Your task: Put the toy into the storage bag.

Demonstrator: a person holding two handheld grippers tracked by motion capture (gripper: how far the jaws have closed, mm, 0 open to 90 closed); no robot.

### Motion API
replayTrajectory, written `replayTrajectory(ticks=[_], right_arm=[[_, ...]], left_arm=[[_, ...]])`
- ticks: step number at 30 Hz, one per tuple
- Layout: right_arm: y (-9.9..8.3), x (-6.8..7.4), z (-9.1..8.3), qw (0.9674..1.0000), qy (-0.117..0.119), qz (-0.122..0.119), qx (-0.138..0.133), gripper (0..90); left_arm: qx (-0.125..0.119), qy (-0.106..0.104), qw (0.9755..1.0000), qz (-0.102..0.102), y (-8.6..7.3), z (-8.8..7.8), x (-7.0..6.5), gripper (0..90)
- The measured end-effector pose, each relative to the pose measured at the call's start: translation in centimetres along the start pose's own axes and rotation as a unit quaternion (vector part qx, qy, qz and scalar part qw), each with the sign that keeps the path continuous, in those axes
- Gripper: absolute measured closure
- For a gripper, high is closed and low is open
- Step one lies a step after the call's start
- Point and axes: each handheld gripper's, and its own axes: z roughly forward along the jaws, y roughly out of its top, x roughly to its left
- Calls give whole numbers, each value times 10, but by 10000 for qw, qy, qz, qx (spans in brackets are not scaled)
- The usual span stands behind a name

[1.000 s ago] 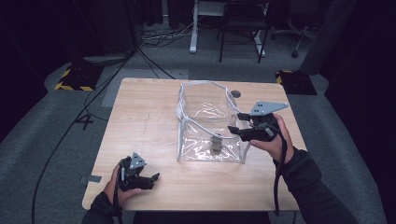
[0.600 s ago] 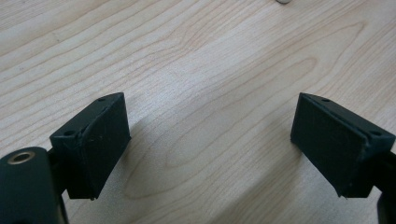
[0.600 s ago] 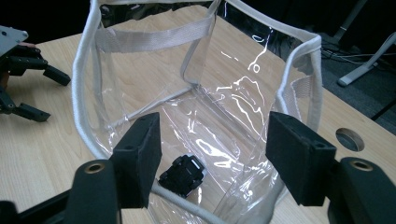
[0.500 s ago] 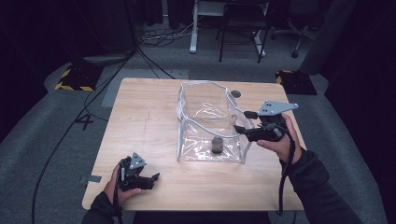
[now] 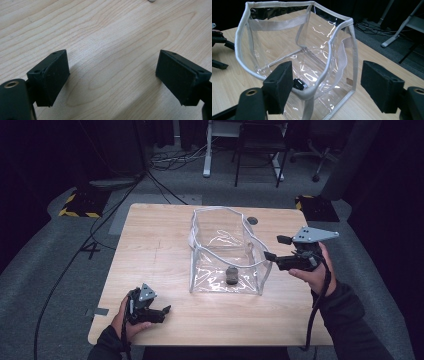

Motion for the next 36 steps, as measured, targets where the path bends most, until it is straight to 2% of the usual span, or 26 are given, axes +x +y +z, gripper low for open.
replayTrajectory(ticks=[6,15,17,28,36], right_arm=[[-5,-5,-10,9999,-75,19,-67,265],[-16,-9,-13,9998,-216,-28,39,273],[-19,-11,-12,9997,-237,-45,63,273],[-40,-19,-3,9990,-272,198,288,269],[-59,-21,3,9980,-349,113,512,263]], left_arm=[[-6,2,10000,-3,0,0,0,120],[0,-1,10000,0,0,0,0,120],[0,-1,10000,-2,0,0,0,119],[0,0,10000,-1,0,0,0,120],[-6,2,10000,-1,0,0,0,120]])
